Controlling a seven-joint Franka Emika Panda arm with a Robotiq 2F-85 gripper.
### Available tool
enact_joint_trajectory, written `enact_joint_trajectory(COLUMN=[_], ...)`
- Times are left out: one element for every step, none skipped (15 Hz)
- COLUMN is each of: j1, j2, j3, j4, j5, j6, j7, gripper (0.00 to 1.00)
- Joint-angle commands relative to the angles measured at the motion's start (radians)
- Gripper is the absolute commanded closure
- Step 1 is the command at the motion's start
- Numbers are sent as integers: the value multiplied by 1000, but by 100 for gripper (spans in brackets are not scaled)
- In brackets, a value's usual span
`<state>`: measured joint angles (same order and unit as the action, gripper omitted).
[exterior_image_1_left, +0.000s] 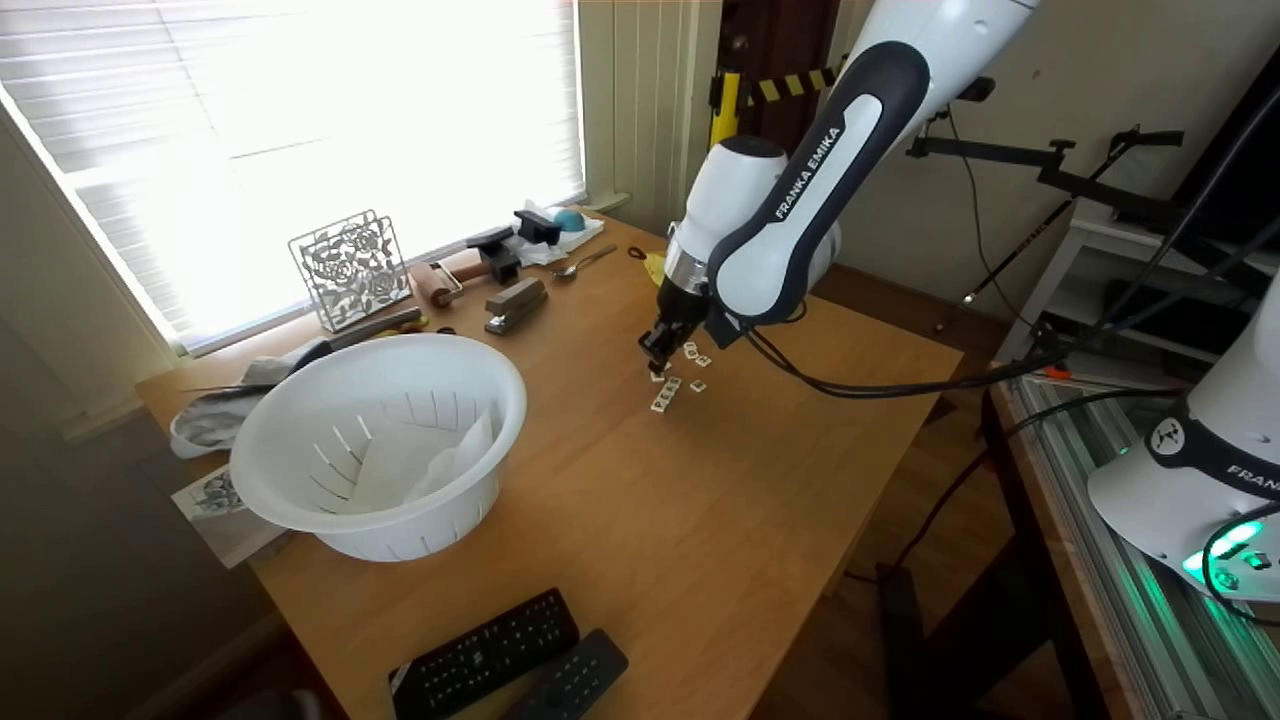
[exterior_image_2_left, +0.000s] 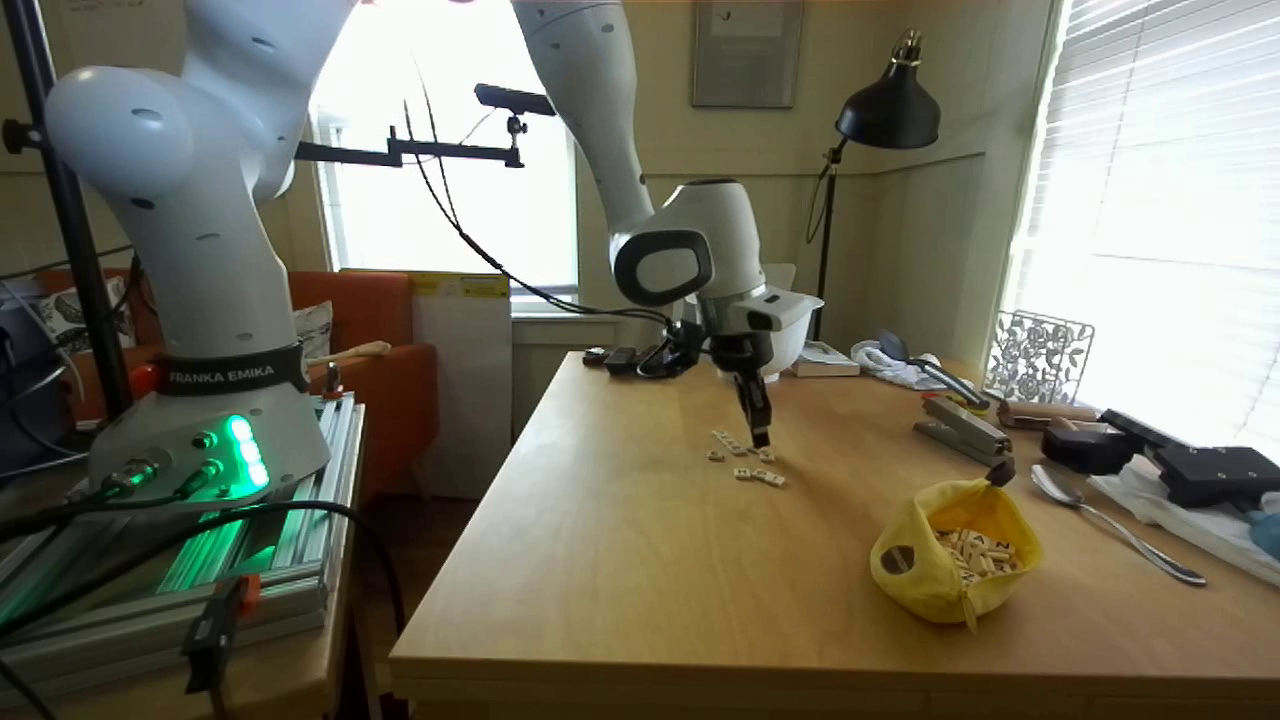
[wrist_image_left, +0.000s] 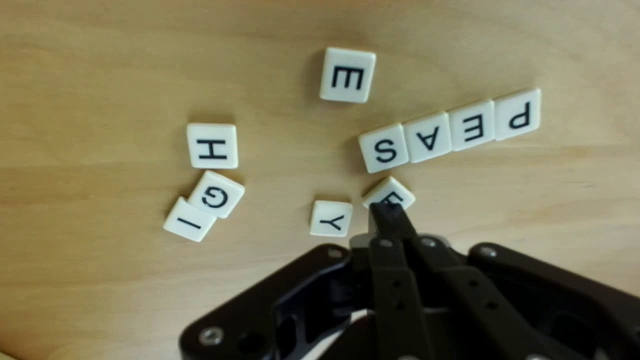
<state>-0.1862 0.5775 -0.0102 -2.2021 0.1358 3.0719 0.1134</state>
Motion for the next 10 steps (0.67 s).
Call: enact_joint_trajectory(j1=[-34, -35, -34, -32, -32, -22, -15, -14, -8, -3], j2=[33, 34, 37, 39, 40, 42, 43, 44, 46, 47], j3=[37, 39, 39, 36, 36, 23, 13, 7, -5, -19], j4=[33, 34, 37, 38, 39, 39, 39, 41, 42, 41], j5=[19, 19, 17, 15, 14, 8, 3, 3, 0, -5], j6=[18, 13, 12, 12, 9, 9, 9, -7, -8, -8], j7=[-23, -22, -23, -22, -23, -22, -22, -21, -19, -20], gripper=[100, 100, 100, 100, 100, 100, 100, 100, 100, 100])
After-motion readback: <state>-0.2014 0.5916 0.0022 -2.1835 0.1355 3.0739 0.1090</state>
